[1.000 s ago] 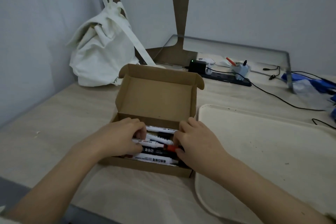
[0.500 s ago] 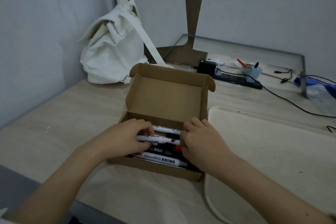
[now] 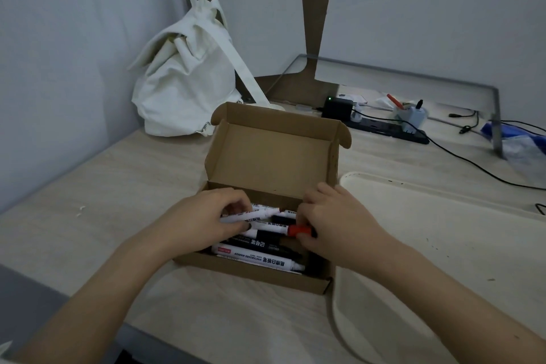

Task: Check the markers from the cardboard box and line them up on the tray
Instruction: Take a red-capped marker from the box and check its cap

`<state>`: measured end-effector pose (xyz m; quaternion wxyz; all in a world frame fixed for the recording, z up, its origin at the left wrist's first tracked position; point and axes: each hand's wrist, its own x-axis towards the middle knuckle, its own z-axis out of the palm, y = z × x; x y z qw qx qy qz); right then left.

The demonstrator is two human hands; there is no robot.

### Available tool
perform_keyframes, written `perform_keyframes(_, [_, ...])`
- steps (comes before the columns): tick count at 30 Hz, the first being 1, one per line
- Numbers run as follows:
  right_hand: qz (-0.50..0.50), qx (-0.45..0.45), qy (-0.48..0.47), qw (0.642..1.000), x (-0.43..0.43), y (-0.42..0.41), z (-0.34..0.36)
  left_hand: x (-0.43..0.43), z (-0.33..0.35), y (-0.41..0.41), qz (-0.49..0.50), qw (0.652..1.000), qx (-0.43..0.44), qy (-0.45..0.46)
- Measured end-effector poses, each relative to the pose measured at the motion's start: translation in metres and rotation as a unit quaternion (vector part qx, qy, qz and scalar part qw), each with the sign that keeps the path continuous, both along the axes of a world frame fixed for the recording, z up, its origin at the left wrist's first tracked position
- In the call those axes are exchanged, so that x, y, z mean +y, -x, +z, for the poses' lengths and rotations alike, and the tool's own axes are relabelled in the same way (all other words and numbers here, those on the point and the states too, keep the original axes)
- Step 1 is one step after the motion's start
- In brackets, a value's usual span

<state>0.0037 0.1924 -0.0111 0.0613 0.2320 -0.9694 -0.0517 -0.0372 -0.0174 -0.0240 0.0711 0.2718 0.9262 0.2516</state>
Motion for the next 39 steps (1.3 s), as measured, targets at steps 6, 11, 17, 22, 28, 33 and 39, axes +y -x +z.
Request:
perform_keyframes(6, [-0.057, -0.127, 0.371, 0.918, 0.028, -0.016, 0.028, 0.004, 0.002, 0.000, 0.010, 0.995, 0.066, -0.079])
perform_keyframes(11, [-0.067, -0.184, 0.523, 0.830, 0.040, -0.019, 0.025, 0.014, 0.003, -0.003, -0.010, 0.988, 0.110, -0.108])
perform_keyframes(17, [-0.069, -0.153, 0.535, 0.828, 0.045, -0.020, 0.026, 0.015, 0.008, -0.009, -0.012, 0.978, 0.163, -0.125])
perform_keyframes(22, [-0.049, -0.140, 0.532, 0.833, 0.043, -0.023, 0.028, 0.013, 0.016, -0.016, -0.017, 0.973, 0.189, -0.135])
perform_keyframes(28, [-0.046, -0.102, 0.507, 0.855, 0.037, -0.025, 0.029, 0.015, 0.018, -0.019, -0.023, 0.969, 0.205, -0.134])
perform_keyframes(33, [-0.055, -0.082, 0.487, 0.868, 0.036, -0.026, 0.029, 0.017, 0.019, -0.019, -0.027, 0.967, 0.224, -0.117])
perform_keyframes(39, [-0.053, -0.056, 0.440, 0.895, 0.034, -0.028, 0.028, 0.017, 0.017, -0.019, -0.029, 0.967, 0.237, -0.090])
